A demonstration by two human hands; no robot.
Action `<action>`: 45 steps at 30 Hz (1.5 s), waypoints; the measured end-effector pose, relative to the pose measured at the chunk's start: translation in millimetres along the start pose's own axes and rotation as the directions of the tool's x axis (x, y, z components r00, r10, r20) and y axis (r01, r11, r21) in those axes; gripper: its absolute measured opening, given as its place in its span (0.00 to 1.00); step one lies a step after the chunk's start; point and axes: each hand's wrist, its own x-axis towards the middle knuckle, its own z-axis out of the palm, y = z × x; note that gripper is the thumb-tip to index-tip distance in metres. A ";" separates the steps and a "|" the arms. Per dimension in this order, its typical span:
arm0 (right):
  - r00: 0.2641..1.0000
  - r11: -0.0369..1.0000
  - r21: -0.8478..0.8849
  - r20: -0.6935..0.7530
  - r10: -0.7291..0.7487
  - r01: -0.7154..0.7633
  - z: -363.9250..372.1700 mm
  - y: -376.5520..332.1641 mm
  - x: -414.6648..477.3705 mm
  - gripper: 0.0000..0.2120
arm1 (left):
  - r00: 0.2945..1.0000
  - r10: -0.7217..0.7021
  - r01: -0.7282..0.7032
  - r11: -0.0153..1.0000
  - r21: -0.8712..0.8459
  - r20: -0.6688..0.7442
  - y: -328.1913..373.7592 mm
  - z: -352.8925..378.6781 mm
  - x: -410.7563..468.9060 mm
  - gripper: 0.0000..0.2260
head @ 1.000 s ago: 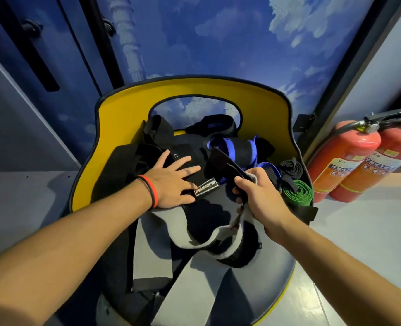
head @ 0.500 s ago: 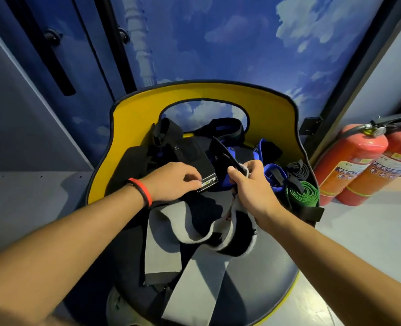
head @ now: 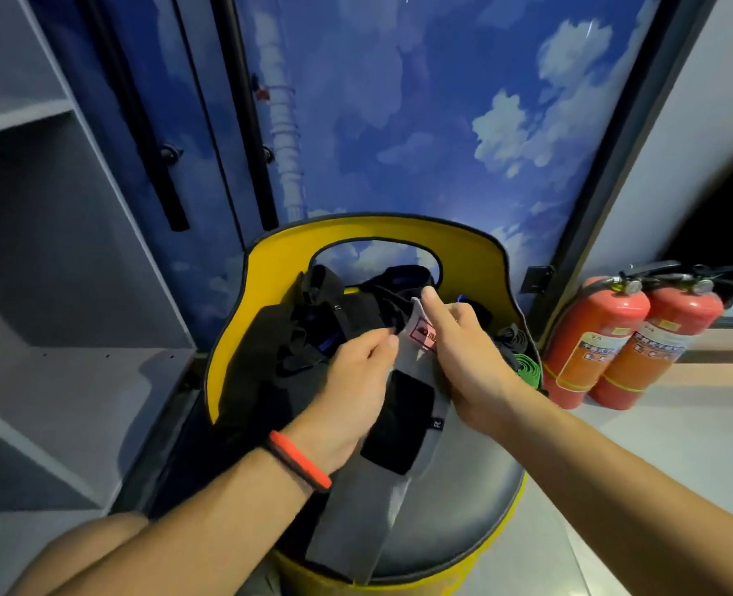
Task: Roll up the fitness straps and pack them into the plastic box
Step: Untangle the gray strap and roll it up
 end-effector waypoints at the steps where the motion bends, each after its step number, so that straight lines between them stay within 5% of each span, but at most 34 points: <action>1: 1.000 0.999 0.029 -0.001 -0.019 0.019 -1.5 0.6 -7.7 0.22 | 0.999 -0.023 0.020 0.995 -0.096 -0.032 5.2 2.7 -9.8 0.10; 5: 0.986 0.975 0.151 0.003 -0.165 0.163 -10.3 3.9 -31.6 0.05 | 0.988 -0.138 0.157 0.838 -0.524 0.075 19.2 9.3 -37.9 0.12; 7: 0.981 0.966 0.172 -0.010 -0.195 0.194 -18.7 5.4 -39.0 0.10 | 0.992 -0.105 0.124 0.833 -0.539 0.065 15.4 12.8 -46.2 0.12; 10: 0.987 0.967 0.198 -0.007 -0.163 0.161 -31.9 6.0 -45.5 0.22 | 0.993 -0.116 0.107 0.832 -0.545 0.017 6.6 13.5 -48.9 0.10; 15: 0.995 0.964 0.251 0.032 -0.098 0.087 -56.7 15.5 -43.1 0.24 | 0.995 -0.100 0.080 0.867 -0.491 -0.014 -6.0 15.4 -33.0 0.13; 28: 0.991 0.895 0.446 0.126 -0.051 -0.010 -70.1 48.4 -20.0 0.11 | 0.989 -0.129 0.085 0.902 -0.423 -0.075 -37.1 26.1 20.0 0.17; 32: 0.999 0.922 0.387 0.035 -0.030 0.014 -76.0 49.7 -17.9 0.13 | 0.994 -0.102 0.077 0.925 -0.373 -0.047 -38.2 39.0 25.6 0.10; 36: 0.999 0.958 0.286 -0.036 -0.023 0.033 -80.1 50.2 -16.1 0.11 | 0.994 -0.109 0.103 0.929 -0.354 0.004 -39.2 49.5 28.6 0.25; 39: 0.999 0.966 0.257 -0.035 -0.031 0.039 -82.2 48.2 -15.6 0.10 | 0.997 -0.078 0.080 0.951 -0.300 0.019 -38.0 54.5 26.9 0.14; 45: 0.995 0.966 0.243 -0.065 -0.074 0.088 -81.6 48.9 -15.0 0.09 | 0.998 -0.056 0.062 0.953 -0.296 0.029 -35.8 57.6 21.8 0.14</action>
